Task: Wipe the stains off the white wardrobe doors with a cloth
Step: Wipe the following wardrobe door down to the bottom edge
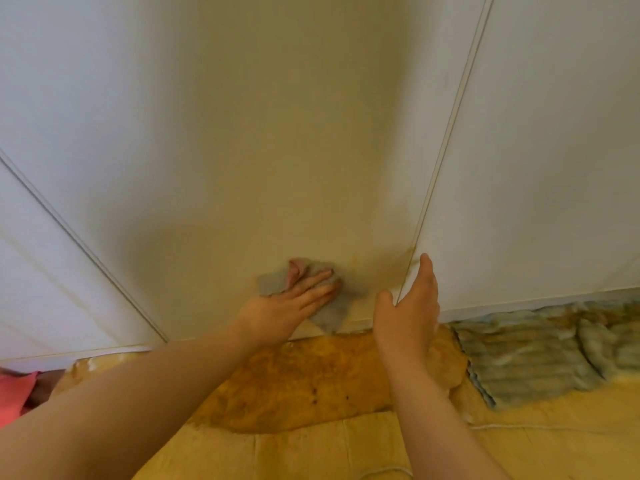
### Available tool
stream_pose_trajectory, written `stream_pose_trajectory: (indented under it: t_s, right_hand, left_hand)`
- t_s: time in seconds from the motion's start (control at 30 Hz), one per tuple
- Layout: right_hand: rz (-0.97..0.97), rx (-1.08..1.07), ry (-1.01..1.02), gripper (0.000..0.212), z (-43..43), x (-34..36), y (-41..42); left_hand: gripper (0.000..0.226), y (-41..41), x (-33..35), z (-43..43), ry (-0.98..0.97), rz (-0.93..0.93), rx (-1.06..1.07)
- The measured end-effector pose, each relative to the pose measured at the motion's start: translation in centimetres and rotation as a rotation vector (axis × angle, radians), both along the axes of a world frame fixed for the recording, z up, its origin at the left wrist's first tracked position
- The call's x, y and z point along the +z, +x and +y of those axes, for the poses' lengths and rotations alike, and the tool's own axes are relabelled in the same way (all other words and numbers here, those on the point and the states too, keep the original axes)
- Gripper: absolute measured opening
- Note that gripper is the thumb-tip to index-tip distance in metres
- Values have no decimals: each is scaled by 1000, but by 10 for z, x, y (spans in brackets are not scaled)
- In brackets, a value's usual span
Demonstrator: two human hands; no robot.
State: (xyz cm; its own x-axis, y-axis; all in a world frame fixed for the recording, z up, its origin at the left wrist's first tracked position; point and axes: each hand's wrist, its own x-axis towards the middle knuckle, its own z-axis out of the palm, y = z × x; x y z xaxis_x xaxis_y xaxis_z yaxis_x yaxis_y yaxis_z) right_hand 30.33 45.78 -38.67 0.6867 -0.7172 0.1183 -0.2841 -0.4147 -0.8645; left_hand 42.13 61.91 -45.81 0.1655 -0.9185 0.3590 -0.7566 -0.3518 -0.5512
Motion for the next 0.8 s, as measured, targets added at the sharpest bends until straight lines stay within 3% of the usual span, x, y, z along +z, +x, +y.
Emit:
stream_pose_trajectory:
  t_s: [0.13, 0.27, 0.43, 0.53, 0.6, 0.7, 0.8]
  right_hand:
    - [2, 7, -18, 69, 2, 1, 1]
    - [-1, 86, -25, 71, 20, 0, 6]
    - [1, 47, -1, 71, 14, 2, 5]
    - [23, 37, -19, 70, 4, -5, 1]
    - [57, 23, -13, 70, 2, -10, 0]
    - [76, 21, 10, 70, 5, -12, 0]
    - [61, 22, 20, 70, 6, -11, 1]
  left_hand:
    - [59, -9, -5, 17, 410, -19, 37]
    - [52, -6, 19, -13, 336, -6, 31]
    - [48, -6, -26, 27, 439, 80, 102]
    - [46, -11, -19, 34, 529, 131, 116]
    - [49, -16, -8, 9, 464, 151, 117]
    - [50, -15, -13, -17, 468, 119, 122]
    - [48, -15, -19, 13, 584, 87, 175]
